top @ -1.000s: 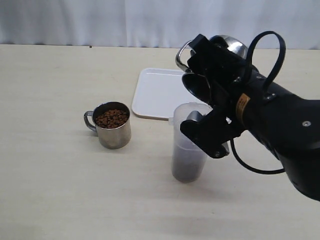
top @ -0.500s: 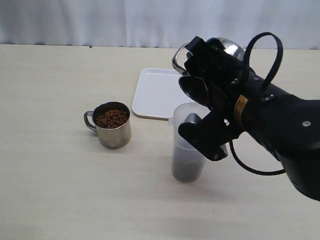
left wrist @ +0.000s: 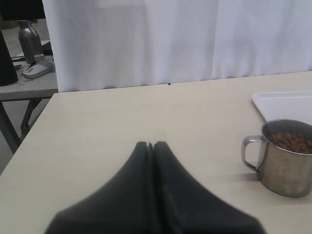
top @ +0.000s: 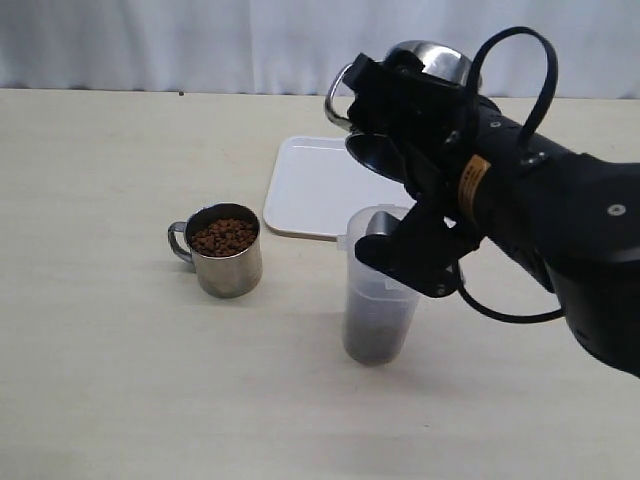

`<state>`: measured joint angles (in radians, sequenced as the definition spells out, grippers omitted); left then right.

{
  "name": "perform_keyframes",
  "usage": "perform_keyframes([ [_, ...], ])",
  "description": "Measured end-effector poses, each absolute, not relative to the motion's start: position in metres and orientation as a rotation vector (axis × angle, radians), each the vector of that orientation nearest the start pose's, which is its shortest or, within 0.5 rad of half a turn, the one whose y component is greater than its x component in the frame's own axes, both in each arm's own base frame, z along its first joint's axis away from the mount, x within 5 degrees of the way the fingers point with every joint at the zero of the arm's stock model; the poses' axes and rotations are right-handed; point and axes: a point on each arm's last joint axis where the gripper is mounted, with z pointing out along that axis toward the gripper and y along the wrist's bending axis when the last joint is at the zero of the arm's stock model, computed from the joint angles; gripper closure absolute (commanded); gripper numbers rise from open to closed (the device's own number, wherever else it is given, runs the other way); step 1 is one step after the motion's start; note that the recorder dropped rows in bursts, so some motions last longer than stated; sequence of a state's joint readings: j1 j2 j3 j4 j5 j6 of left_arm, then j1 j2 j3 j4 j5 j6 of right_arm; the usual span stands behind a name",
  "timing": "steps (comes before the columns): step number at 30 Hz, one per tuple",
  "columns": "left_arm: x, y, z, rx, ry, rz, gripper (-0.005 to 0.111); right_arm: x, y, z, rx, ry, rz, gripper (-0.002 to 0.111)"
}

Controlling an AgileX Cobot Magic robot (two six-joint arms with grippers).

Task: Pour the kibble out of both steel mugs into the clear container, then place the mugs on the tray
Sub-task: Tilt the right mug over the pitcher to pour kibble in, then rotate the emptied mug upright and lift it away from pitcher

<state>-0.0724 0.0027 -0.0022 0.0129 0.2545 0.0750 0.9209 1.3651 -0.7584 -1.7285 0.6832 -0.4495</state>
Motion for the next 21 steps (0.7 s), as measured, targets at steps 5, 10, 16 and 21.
perform_keyframes([
  [5, 0.0552, -0.0037, 0.1907, 0.136, 1.733, 0.014, 0.107, 0.2113, 0.1846, 0.2751, -2.192, 0.385, -1.512, 0.103],
  [10, 0.0552, -0.0037, 0.1907, 0.136, 1.733, 0.014, 0.107, 0.2107, 0.1860, 0.2744, -2.257, 0.233, -1.561, 0.103],
  [16, 0.0552, -0.0037, 0.1907, 0.136, 1.733, 0.014, 0.107, 0.2088, 0.1905, 0.2722, -2.296, 0.092, -1.543, 0.103],
  [21, 0.0552, -0.0037, 0.1907, 0.136, 1.733, 0.014, 0.107, 0.2088, 0.1905, 0.2722, -2.308, 0.058, -1.558, 0.103],
])
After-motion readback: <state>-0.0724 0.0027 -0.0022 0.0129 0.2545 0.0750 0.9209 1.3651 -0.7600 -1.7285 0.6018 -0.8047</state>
